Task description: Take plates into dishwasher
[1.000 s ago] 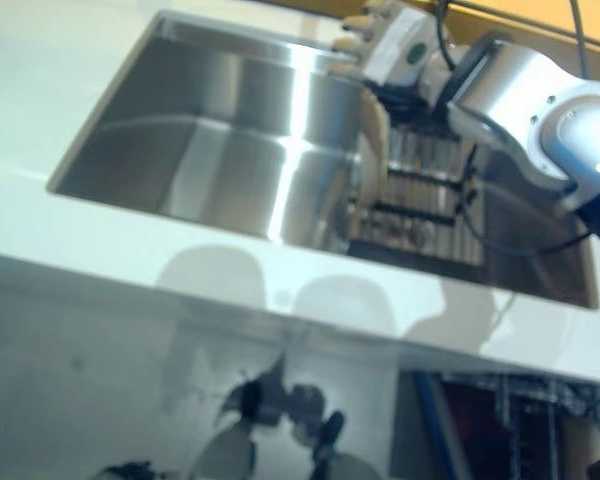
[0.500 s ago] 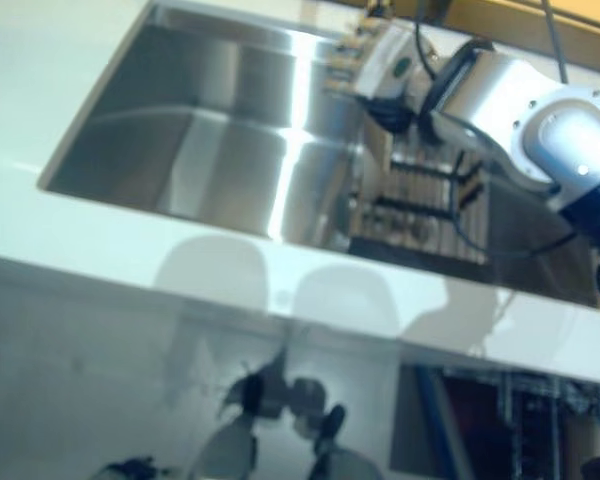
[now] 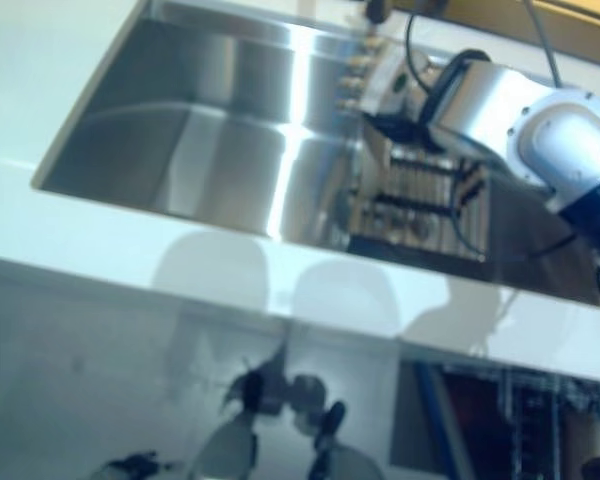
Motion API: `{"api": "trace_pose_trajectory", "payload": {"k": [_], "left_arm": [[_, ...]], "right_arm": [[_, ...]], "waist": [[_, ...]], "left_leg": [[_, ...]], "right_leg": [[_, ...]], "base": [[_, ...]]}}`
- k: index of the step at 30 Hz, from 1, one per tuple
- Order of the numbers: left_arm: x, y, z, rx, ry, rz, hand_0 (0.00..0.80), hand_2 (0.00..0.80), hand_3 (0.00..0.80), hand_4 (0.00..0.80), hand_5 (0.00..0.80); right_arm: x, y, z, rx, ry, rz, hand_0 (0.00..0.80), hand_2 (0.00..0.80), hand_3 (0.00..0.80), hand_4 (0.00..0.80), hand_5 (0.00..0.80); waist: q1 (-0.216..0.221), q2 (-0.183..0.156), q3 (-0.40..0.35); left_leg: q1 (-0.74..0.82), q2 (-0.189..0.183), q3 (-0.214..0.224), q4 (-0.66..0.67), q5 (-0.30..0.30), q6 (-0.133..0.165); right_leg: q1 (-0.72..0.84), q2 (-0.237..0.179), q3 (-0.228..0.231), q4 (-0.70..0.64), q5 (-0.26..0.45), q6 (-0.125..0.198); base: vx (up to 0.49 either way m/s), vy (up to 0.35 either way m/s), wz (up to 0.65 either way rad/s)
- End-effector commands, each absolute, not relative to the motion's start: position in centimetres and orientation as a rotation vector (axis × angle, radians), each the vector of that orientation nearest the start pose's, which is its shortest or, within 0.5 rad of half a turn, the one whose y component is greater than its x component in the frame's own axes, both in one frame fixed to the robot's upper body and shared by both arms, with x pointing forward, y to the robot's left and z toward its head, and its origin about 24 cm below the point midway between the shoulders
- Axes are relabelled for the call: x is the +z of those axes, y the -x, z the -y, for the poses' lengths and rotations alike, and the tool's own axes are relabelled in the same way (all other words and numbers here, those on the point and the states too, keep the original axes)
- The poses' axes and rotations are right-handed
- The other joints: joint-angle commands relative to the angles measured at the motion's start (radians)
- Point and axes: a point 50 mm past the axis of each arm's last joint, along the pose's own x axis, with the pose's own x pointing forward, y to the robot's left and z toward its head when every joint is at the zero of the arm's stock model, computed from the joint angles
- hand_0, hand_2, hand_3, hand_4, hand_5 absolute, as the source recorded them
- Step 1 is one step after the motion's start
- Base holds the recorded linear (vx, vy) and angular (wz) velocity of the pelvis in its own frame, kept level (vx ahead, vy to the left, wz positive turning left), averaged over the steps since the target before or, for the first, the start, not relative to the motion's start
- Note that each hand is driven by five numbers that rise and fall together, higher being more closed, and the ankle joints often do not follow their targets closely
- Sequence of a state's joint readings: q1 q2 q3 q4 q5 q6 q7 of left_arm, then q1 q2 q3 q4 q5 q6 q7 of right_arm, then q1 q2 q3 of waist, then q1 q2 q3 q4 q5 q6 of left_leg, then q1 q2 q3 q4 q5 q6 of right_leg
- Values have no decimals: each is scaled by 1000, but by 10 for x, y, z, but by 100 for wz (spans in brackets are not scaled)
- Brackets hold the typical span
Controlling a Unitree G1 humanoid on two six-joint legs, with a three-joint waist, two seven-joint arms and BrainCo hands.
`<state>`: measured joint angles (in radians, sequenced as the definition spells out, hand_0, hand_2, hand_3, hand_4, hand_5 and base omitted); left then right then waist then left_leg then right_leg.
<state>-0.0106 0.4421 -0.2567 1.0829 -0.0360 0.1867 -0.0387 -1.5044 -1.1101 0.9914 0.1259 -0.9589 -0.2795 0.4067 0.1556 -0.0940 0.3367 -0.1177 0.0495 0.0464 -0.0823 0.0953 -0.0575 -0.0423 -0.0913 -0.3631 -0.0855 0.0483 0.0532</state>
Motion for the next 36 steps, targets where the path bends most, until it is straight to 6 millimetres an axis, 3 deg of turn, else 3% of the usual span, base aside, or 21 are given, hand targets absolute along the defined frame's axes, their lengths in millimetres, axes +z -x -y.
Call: {"api": "trace_pose_trajectory", "payload": {"k": [1,4,7,8,9,16,25,36], "left_arm": [[-135,-92,-306,80,-492,-1339,0,0,0,0,0],[-135,-90,-306,90,-479,-1343,0,0,0,0,0],[-136,-89,-305,99,-461,-1344,0,0,0,0,0],[-137,-89,-304,100,-456,-1344,0,0,0,0,0],[-137,-88,-303,103,-448,-1345,0,0,0,0,0],[-140,-84,-297,96,-431,-1356,0,0,0,0,0],[-140,-78,-301,101,-446,-1366,0,0,0,0,0],[-143,-70,-297,61,-480,-1397,0,0,0,0,0]], "right_arm": [[339,-329,145,208,2735,479,0,0,0,0,0],[335,-332,147,220,2756,448,0,0,0,0,0],[331,-334,149,227,2753,415,405,405,405,405,405],[331,-335,148,221,2755,408,656,656,656,656,656],[331,-337,149,210,2759,396,800,800,800,800,800],[335,-348,160,131,2748,339,800,800,800,800,800],[352,-349,181,1,2688,374,800,800,800,800,800],[389,-341,207,-236,2484,406,800,800,800,800,800]], "waist": [[13,-25,0],[11,-24,2],[9,-23,3],[9,-23,4],[9,-21,3],[16,-11,4],[15,-22,-21],[-12,-32,-105]], "left_leg": [[-17,17,13,-5,-24,-4],[-18,18,15,-5,-23,-5],[-17,21,20,-5,-24,-6],[-16,21,21,-5,-24,-6],[-15,22,22,-5,-23,-6],[-12,26,26,-5,-25,-8],[4,26,26,-5,-33,-6],[72,24,48,-5,-60,-4]], "right_leg": [[-19,-31,21,-2,36,90],[-22,-30,23,-2,37,90],[-22,-29,25,-2,37,90],[-22,-29,25,-2,37,90],[-23,-29,26,-2,37,90],[-19,-28,26,-2,35,88],[-3,-26,25,-2,31,91],[45,-27,47,-2,17,94]], "base": [[0,0,0],[0,0,0],[0,0,0],[0,0,0],[0,0,0],[0,0,0],[0,0,0],[27,-4,-2]]}}
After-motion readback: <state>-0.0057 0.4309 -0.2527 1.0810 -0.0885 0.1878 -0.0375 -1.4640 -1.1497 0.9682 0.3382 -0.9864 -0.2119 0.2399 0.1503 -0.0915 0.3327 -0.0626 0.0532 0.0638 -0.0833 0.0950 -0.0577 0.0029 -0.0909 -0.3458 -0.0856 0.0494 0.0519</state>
